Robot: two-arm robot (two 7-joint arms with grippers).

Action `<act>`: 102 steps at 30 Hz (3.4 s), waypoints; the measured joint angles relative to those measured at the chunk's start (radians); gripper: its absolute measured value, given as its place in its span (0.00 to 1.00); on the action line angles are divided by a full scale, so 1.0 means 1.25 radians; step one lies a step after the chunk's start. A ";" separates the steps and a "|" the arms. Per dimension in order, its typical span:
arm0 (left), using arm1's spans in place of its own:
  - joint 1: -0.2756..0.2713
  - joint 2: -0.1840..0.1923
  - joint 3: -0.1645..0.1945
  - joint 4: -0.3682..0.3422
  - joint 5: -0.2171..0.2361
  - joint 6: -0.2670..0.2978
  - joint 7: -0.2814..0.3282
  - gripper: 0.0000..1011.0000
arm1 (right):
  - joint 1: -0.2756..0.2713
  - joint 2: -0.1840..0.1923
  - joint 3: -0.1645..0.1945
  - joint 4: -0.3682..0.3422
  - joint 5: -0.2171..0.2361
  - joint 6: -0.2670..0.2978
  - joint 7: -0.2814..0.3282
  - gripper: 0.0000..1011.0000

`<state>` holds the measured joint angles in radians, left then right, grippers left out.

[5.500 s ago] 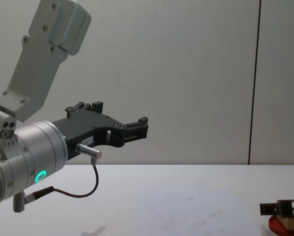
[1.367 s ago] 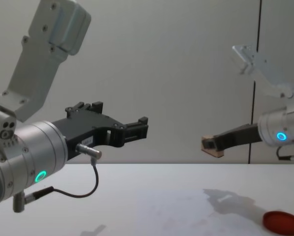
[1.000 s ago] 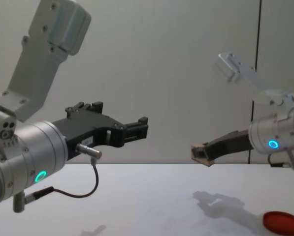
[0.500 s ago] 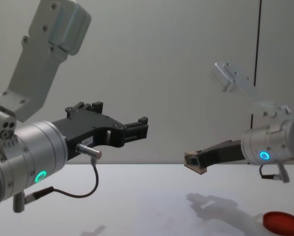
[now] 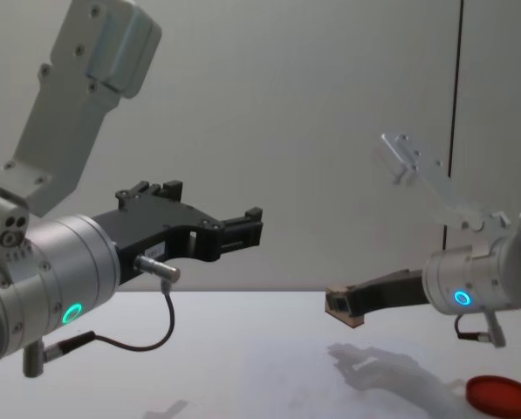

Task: Use the one hand to pick up the stamp and affix it onto the A4 paper.

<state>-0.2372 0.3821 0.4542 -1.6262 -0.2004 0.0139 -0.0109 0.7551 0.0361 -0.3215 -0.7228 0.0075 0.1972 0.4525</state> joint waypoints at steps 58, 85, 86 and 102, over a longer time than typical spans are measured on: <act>0.000 0.000 0.000 0.000 0.000 0.000 0.000 0.99 | 0.004 -0.006 -0.040 0.075 -0.033 -0.045 0.010 0.22; 0.000 0.000 0.000 0.000 0.000 0.000 0.000 0.99 | -0.020 0.004 -0.046 0.041 -0.034 -0.047 0.016 0.22; 0.000 0.000 0.000 0.000 0.000 0.000 0.000 0.99 | -0.019 0.004 -0.046 0.043 -0.034 -0.046 0.018 0.22; 0.000 0.000 0.000 0.000 0.000 0.000 0.000 0.99 | 0.018 -0.007 -0.047 0.095 -0.048 -0.046 0.044 0.22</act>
<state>-0.2371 0.3821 0.4542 -1.6262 -0.2003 0.0139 -0.0109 0.7781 0.0279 -0.3806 -0.6035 -0.0526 0.1401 0.5071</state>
